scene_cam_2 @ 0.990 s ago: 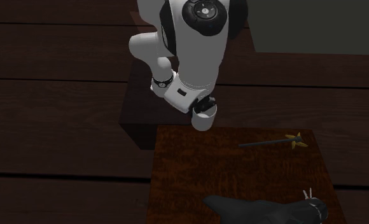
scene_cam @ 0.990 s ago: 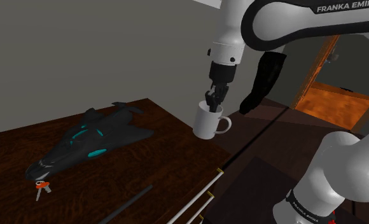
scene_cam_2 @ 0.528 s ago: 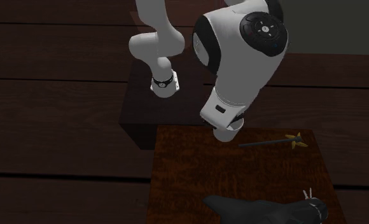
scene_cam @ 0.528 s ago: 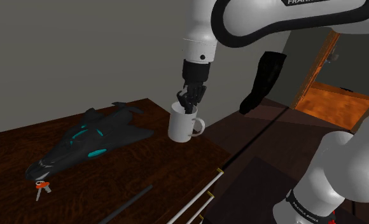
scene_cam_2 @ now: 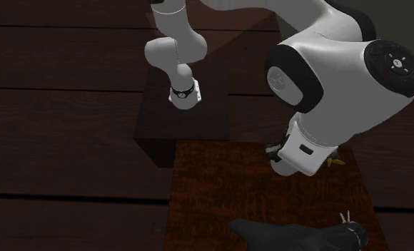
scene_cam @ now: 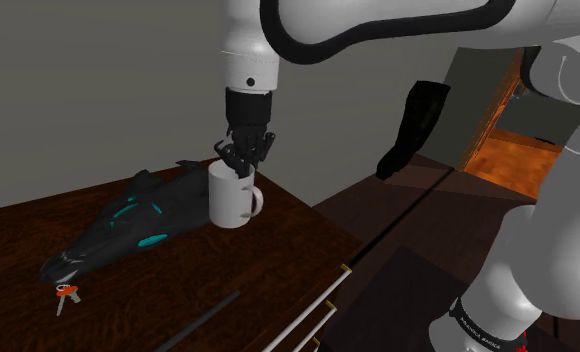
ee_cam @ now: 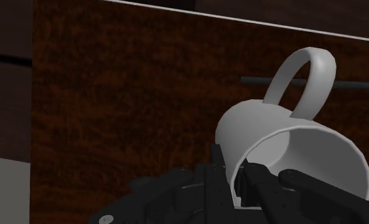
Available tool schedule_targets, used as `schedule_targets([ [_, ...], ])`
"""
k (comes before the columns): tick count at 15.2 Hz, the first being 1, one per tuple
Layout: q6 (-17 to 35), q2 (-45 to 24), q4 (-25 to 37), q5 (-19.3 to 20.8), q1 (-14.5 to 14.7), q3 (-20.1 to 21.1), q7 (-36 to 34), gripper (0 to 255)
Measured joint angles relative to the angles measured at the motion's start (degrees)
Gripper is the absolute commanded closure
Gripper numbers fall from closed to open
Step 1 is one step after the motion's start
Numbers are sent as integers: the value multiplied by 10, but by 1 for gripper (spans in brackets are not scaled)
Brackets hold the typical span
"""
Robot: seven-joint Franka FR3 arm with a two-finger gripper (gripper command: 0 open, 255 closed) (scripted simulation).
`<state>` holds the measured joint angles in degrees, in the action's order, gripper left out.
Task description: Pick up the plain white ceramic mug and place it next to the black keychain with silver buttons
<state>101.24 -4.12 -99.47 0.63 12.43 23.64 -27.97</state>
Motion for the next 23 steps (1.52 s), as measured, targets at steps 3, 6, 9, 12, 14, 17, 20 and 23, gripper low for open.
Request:
schedule_targets([
  [3, -24, -73, 90, 30, 23, 10, -35, 255],
  [6, -55, -147, 189, 60, 55, 17, -68, 255],
  [9, -102, -243, 327, 96, 101, 14, -92, 255],
  [12, -170, -352, 504, 129, 160, 4, -102, 255],
  [14, -162, -362, 505, 131, 161, 2, -103, 255],
  [17, -136, -357, 474, 130, 156, 3, -107, 255],
  [20, -107, -348, 434, 128, 147, 4, -108, 255],
  [23, -80, -344, 403, 127, 141, 4, -110, 255],
])
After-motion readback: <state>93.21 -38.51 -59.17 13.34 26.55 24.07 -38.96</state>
